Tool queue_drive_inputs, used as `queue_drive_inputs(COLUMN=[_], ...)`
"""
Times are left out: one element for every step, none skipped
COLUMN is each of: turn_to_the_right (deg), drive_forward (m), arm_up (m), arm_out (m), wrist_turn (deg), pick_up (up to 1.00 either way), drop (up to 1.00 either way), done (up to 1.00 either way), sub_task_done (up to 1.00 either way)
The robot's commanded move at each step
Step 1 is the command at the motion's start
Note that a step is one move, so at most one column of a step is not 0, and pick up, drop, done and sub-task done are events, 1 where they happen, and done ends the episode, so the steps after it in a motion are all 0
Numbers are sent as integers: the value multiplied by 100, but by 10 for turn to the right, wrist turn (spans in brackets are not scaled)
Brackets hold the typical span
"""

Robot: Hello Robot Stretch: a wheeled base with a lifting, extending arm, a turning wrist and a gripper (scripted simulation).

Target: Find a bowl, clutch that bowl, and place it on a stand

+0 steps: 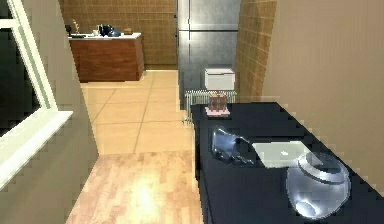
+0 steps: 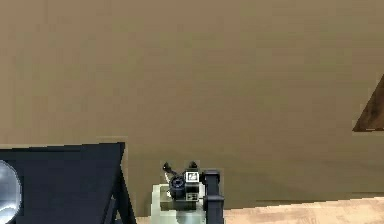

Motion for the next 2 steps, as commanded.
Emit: queue_drive_inputs(turn_to_the_right=[0, 0], drive_forward=[0, 0], arm_up=[0, 0], arm_out=[-8, 0], wrist_turn=[0, 0], pick_up=[0, 0], drop=[0, 0], done=[0, 100], sub_task_done=[0, 0])
